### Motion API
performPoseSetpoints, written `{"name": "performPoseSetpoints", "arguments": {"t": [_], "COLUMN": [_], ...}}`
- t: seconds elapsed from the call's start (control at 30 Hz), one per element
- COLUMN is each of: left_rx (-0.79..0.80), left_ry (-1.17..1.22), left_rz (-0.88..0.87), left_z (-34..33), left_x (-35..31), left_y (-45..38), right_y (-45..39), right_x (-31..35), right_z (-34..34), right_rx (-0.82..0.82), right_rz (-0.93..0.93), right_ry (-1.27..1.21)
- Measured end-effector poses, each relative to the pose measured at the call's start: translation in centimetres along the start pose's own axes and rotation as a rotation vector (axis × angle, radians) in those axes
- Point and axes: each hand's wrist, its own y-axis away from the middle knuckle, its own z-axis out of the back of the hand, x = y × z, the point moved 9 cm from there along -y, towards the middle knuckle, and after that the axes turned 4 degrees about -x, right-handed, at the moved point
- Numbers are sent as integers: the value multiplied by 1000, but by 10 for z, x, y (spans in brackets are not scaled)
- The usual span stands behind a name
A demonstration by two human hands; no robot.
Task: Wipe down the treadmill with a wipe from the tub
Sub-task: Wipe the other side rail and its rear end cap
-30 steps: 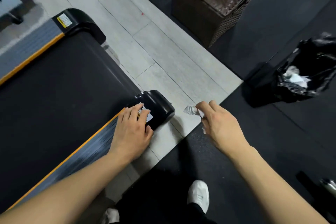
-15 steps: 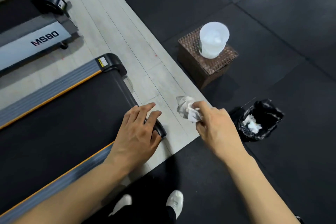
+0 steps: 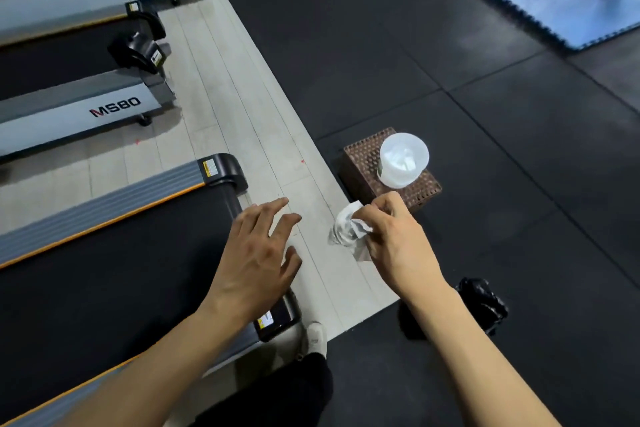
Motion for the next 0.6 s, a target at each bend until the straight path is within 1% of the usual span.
{"name": "performPoseSetpoints", "arguments": {"t": [0.17, 0.23, 0.3, 0.37, 0.5, 0.6], "left_rx": [-69, -80, -100, -115, -169, -245], "left_ry": [-3, -8, -19, -41, -87, -144], "left_rz": [68, 99, 131, 167, 244, 316], "left_z": [31, 42, 50, 55, 67, 85], "left_x": [10, 12, 15, 20, 27, 27], "left_y": [-56, -72, -86, -100, -132, -154], "right_y": [-65, -86, -106, -128, -184, -232], "right_x": [-6, -6, -5, -5, -3, 7], "right_z": [16, 20, 22, 26, 44, 63], "right_rx": [38, 82, 150, 179, 106, -28], "right_rz": [6, 12, 45, 119, 334, 509], "right_ry": [-152, -197, -240, -228, -102, 41]}}
